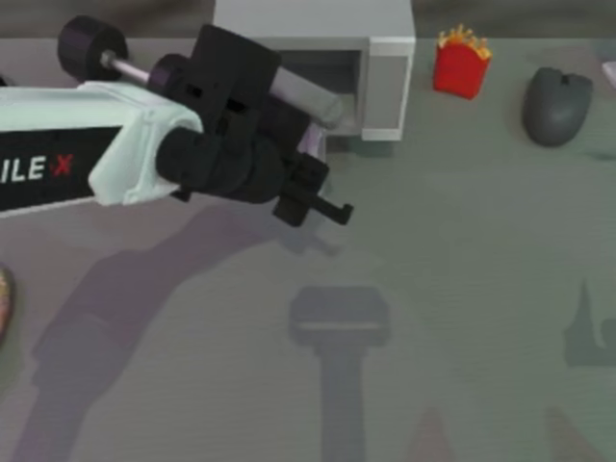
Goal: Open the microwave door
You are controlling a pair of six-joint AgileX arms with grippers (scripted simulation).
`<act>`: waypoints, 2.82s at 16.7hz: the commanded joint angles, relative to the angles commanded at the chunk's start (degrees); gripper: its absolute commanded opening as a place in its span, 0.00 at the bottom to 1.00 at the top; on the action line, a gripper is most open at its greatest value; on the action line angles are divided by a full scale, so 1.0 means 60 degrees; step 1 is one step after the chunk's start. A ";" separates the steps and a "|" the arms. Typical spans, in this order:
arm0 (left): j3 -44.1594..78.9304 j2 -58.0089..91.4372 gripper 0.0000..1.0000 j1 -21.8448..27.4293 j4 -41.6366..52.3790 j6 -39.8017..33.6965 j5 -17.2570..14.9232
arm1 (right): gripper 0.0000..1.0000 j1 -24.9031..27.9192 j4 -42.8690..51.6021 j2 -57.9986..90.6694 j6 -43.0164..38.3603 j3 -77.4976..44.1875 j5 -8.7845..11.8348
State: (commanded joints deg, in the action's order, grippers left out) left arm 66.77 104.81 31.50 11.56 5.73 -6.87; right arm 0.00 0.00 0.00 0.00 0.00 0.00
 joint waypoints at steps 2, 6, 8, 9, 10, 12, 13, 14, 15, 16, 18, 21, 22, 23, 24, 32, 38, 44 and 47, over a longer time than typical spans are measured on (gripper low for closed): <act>0.0000 0.0000 0.00 0.0000 0.0000 0.0000 0.0000 | 1.00 0.0000 0.0000 0.0000 0.0000 0.0000 0.0000; -0.0017 0.0004 0.00 0.0062 0.0016 -0.0026 -0.0098 | 1.00 0.0000 0.0000 0.0000 0.0000 0.0000 0.0000; -0.0090 -0.0065 0.00 -0.0036 0.0026 0.0179 -0.0222 | 1.00 0.0000 0.0000 0.0000 0.0000 0.0000 0.0000; -0.0112 -0.0111 0.00 -0.0094 0.0018 0.0275 -0.0286 | 1.00 0.0000 0.0000 0.0000 0.0000 0.0000 0.0000; -0.0142 -0.0155 0.00 -0.0146 0.0016 0.0395 -0.0362 | 1.00 0.0000 0.0000 0.0000 0.0000 0.0000 0.0000; -0.0217 -0.0181 0.00 -0.0230 0.0046 0.0551 -0.0460 | 1.00 0.0000 0.0000 0.0000 0.0000 0.0000 0.0000; -0.0217 -0.0181 0.00 -0.0230 0.0046 0.0551 -0.0460 | 1.00 0.0000 0.0000 0.0000 0.0000 0.0000 0.0000; -0.0217 -0.0181 0.00 -0.0230 0.0046 0.0551 -0.0460 | 1.00 0.0000 0.0000 0.0000 0.0000 0.0000 0.0000; -0.0217 -0.0181 0.00 -0.0230 0.0046 0.0551 -0.0460 | 1.00 0.0000 0.0000 0.0000 0.0000 0.0000 0.0000; -0.0217 -0.0181 0.00 -0.0230 0.0046 0.0551 -0.0460 | 1.00 0.0000 0.0000 0.0000 0.0000 0.0000 0.0000; -0.0217 -0.0181 0.00 -0.0230 0.0046 0.0551 -0.0460 | 1.00 0.0000 0.0000 0.0000 0.0000 0.0000 0.0000; -0.0217 -0.0181 0.00 -0.0230 0.0046 0.0551 -0.0460 | 1.00 0.0000 0.0000 0.0000 0.0000 0.0000 0.0000; -0.0217 -0.0181 0.00 -0.0230 0.0046 0.0551 -0.0460 | 1.00 0.0000 0.0000 0.0000 0.0000 0.0000 0.0000; -0.0217 -0.0181 0.00 -0.0230 0.0046 0.0551 -0.0460 | 1.00 0.0000 0.0000 0.0000 0.0000 0.0000 0.0000; -0.0217 -0.0181 0.00 -0.0230 0.0046 0.0551 -0.0460 | 1.00 0.0000 0.0000 0.0000 0.0000 0.0000 0.0000; -0.0217 -0.0181 0.00 -0.0230 0.0046 0.0551 -0.0460 | 1.00 0.0000 0.0000 0.0000 0.0000 0.0000 0.0000; -0.0239 -0.0178 0.00 -0.0170 0.0063 0.0527 -0.0556 | 1.00 0.0000 0.0000 0.0000 0.0000 0.0000 0.0000; -0.0391 -0.0335 0.00 -0.0471 0.0136 0.1116 -0.0920 | 1.00 0.0000 0.0000 0.0000 0.0000 0.0000 0.0000; -0.0391 -0.0335 0.00 -0.0472 0.0136 0.1117 -0.0921 | 1.00 0.0000 0.0000 0.0000 0.0000 0.0000 0.0000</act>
State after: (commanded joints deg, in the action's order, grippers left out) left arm 64.42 102.80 28.67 12.38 12.43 -12.39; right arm 0.00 0.00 0.00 0.00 0.00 0.00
